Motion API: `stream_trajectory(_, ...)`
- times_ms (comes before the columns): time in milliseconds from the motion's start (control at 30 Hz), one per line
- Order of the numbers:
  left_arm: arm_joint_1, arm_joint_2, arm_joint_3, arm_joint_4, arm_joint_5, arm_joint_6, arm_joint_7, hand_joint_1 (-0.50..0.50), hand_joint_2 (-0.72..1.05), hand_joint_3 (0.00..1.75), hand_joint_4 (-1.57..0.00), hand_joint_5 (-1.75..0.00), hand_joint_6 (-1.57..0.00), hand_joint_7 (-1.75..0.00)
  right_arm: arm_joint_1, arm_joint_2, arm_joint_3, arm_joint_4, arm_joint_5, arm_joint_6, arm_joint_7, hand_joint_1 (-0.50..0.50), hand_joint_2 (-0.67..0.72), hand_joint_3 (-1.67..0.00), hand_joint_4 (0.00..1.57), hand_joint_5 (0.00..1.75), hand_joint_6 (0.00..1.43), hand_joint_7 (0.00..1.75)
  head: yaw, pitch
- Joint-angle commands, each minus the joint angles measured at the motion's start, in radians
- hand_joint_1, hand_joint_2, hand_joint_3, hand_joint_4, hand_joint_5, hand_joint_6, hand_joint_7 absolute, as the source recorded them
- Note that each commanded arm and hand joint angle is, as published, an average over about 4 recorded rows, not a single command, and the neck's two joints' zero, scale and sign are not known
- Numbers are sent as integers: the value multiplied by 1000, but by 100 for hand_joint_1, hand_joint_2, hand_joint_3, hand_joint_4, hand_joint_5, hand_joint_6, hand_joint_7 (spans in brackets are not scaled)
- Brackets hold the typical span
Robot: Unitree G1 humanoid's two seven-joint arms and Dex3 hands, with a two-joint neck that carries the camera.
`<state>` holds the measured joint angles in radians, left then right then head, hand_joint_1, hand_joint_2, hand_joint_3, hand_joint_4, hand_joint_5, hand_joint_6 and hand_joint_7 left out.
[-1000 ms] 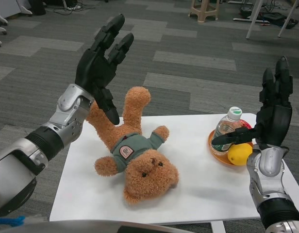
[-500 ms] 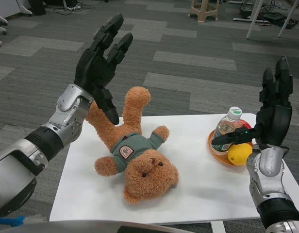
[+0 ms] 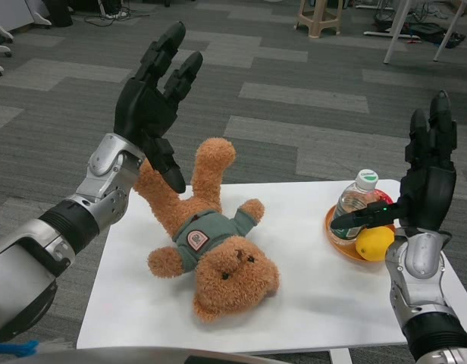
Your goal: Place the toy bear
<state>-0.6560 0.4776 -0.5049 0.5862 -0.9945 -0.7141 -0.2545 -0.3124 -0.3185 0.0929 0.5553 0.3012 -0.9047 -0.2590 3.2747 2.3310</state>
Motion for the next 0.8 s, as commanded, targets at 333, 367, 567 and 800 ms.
stream_trajectory(333, 34, 5, -28, -5, -242, -30, 28, -50, -66, 9, 0, -10, 0, -14, -10, 13, -8, 2, 0, -5, -3, -42, 34, 0, 0, 0, 0, 0, 14, 22)
stream_trajectory(367, 35, 7, -30, -6, -261, -31, 29, -50, -64, 9, 0, -10, 0, -14, -10, 14, -7, 2, 0, -5, -3, -42, 34, 0, 0, 0, 0, 0, 15, 23)
stream_trajectory(567, 47, 24, -53, -32, -413, -31, 15, -50, -35, 9, 0, -113, 0, -14, -10, 21, -5, 5, -3, -5, -3, -42, 34, 0, 0, 0, 0, 0, 23, 25)
stream_trajectory(800, 52, 27, -53, -37, -487, -66, -7, -47, 105, 9, -149, -175, -16, -26, -19, 36, -1, 12, -7, -5, -3, -42, 34, 0, 0, 0, 0, 0, 28, 25)
